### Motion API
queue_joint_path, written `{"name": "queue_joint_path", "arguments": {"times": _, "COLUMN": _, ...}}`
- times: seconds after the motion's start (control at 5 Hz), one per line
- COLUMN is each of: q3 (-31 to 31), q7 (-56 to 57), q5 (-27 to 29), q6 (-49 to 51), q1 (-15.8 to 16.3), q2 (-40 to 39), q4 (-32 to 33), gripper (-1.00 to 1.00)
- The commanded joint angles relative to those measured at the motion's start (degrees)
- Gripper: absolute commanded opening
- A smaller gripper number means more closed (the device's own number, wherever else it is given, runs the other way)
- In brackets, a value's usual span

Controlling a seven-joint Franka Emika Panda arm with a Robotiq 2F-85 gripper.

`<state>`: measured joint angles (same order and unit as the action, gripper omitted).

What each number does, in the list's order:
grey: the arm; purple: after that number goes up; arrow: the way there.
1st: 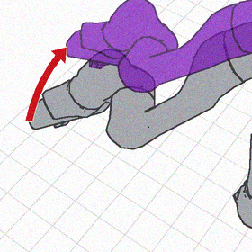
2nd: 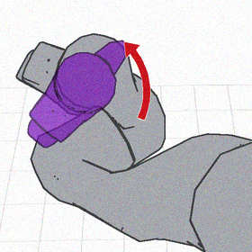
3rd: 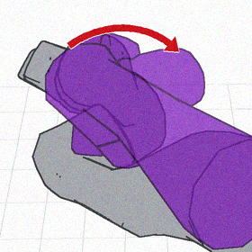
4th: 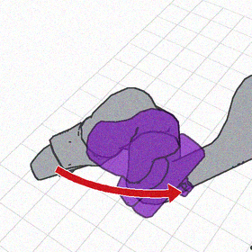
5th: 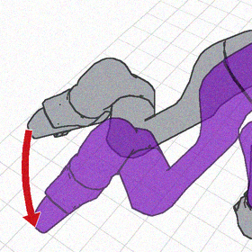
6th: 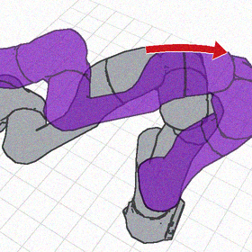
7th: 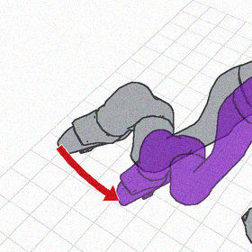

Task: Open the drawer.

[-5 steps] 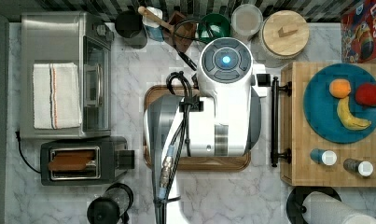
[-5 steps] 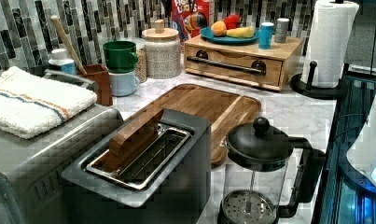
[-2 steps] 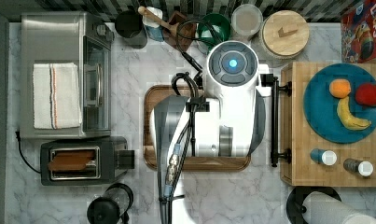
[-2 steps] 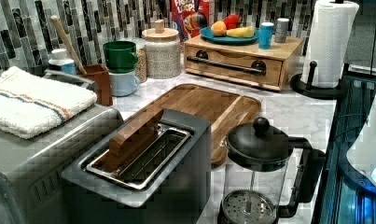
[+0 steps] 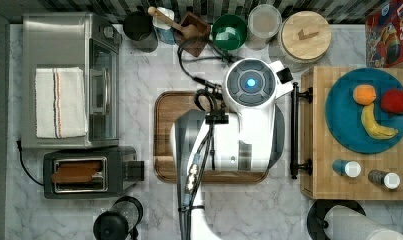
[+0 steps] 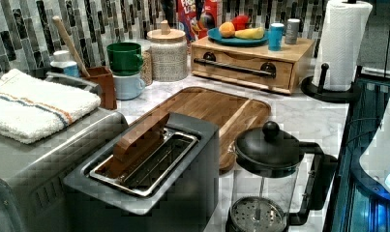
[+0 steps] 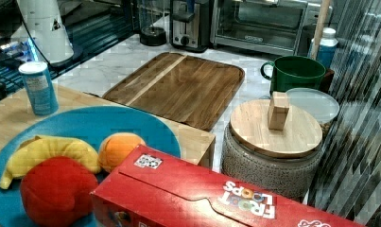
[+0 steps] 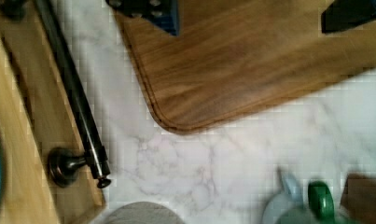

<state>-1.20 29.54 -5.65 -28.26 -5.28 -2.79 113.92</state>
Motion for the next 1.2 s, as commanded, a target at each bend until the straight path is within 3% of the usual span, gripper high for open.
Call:
{"name": "queue_joint_path", "arguments": {"times": 0.2, "q3": 5.0, "q7": 27.4, "q5": -4.1, "q6": -2.7, "q1": -6.4, "q2": -4.2, "q4": -1.4, "gripper": 1.00}}
{"name": "queue_joint_path", "arguments": {"times": 0.8, "q3": 7.1, "q7": 38.8, "q5": -5.4, "q6": -12.5, "q1": -10.2, "q2": -7.4, "q4": 0.1, "gripper": 1.00}}
{"name": "queue_joint_path", "arguments": {"times": 1.2, "q3": 4.9, "q7": 36.9, "q5": -2.4, "q6": -17.2, "q1": -12.7, "q2": -7.1, "q4": 4.0, "gripper": 1.00}}
